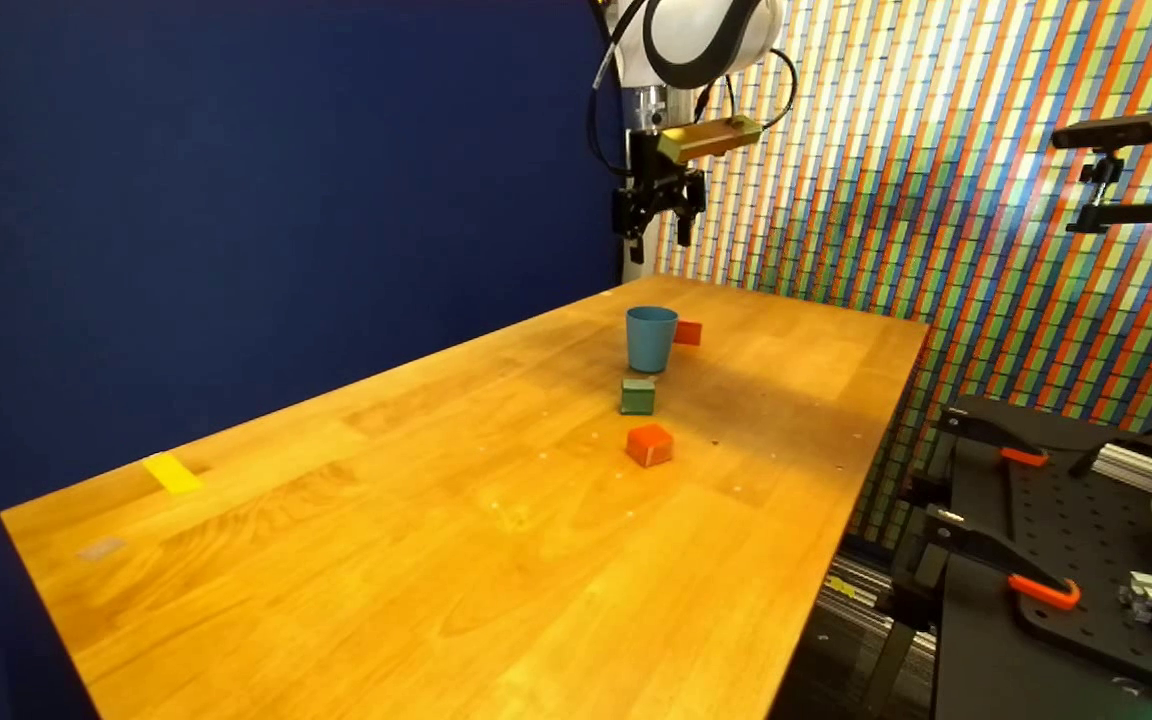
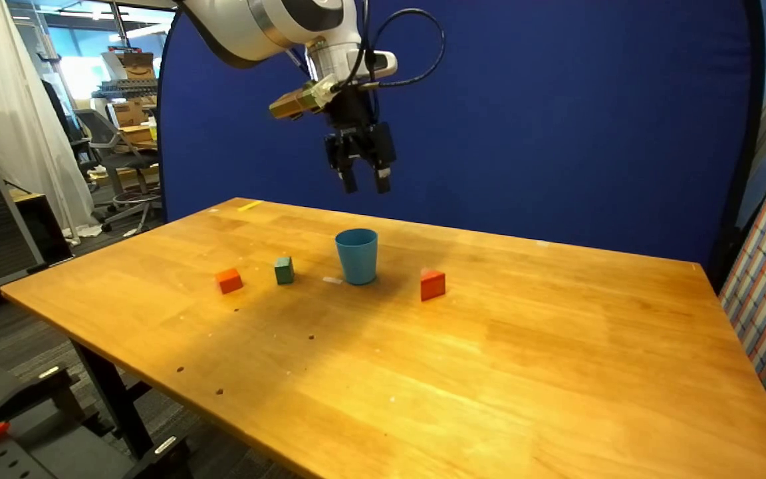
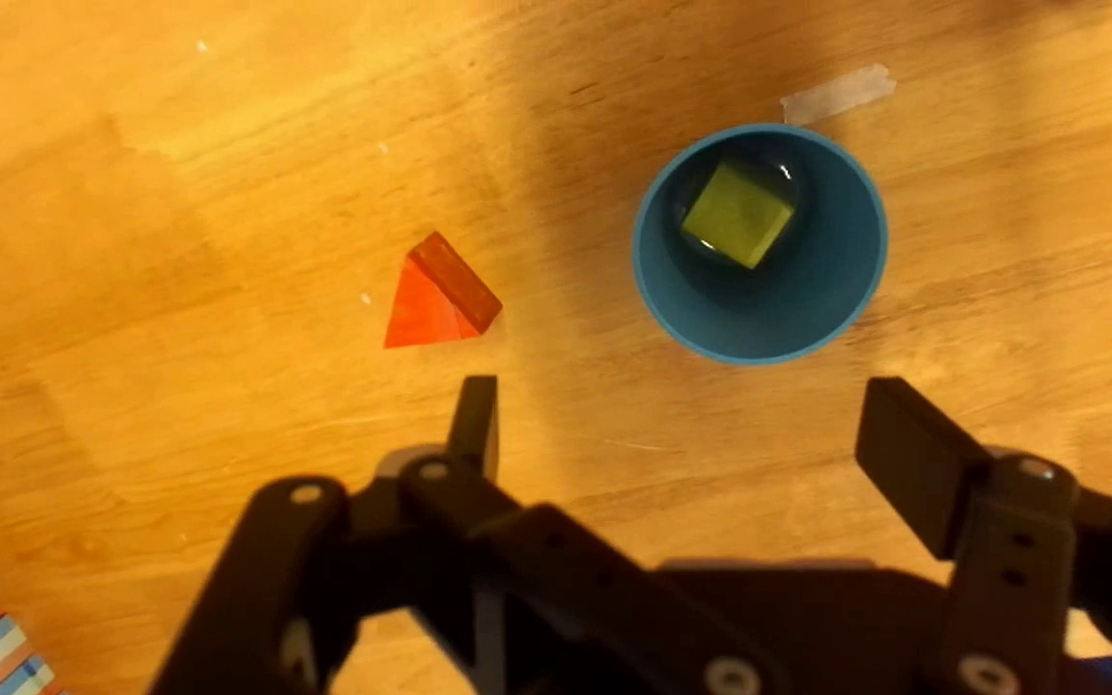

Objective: Put the yellow block in the pot

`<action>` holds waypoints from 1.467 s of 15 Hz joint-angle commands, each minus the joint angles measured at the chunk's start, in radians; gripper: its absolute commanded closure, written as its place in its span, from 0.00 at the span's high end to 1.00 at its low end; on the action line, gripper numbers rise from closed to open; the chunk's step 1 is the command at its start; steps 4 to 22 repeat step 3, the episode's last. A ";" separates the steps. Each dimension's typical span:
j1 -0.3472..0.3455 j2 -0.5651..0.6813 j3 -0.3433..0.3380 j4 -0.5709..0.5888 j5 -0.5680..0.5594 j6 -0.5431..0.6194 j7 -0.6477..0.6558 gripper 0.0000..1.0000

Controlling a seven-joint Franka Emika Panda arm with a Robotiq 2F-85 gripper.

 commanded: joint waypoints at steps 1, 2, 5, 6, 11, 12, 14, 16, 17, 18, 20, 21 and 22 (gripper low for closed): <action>-0.013 -0.002 0.007 0.001 0.016 -0.015 -0.002 1.00; -0.018 -0.003 0.008 0.000 0.027 -0.027 -0.006 1.00; -0.022 -0.004 0.007 -0.001 0.031 -0.030 -0.008 1.00; -0.022 -0.004 0.007 -0.001 0.031 -0.030 -0.008 1.00; -0.022 -0.004 0.007 -0.001 0.031 -0.030 -0.008 1.00; -0.022 -0.004 0.007 -0.001 0.031 -0.030 -0.008 1.00; -0.022 -0.004 0.007 -0.001 0.031 -0.030 -0.008 1.00; -0.022 -0.004 0.007 -0.001 0.031 -0.030 -0.008 1.00; -0.022 -0.004 0.007 -0.001 0.031 -0.030 -0.008 1.00; -0.022 -0.004 0.007 -0.001 0.031 -0.030 -0.008 1.00; -0.022 -0.004 0.007 -0.001 0.031 -0.030 -0.008 1.00; -0.022 -0.004 0.007 -0.001 0.031 -0.030 -0.008 1.00; -0.022 -0.004 0.007 -0.001 0.031 -0.030 -0.008 1.00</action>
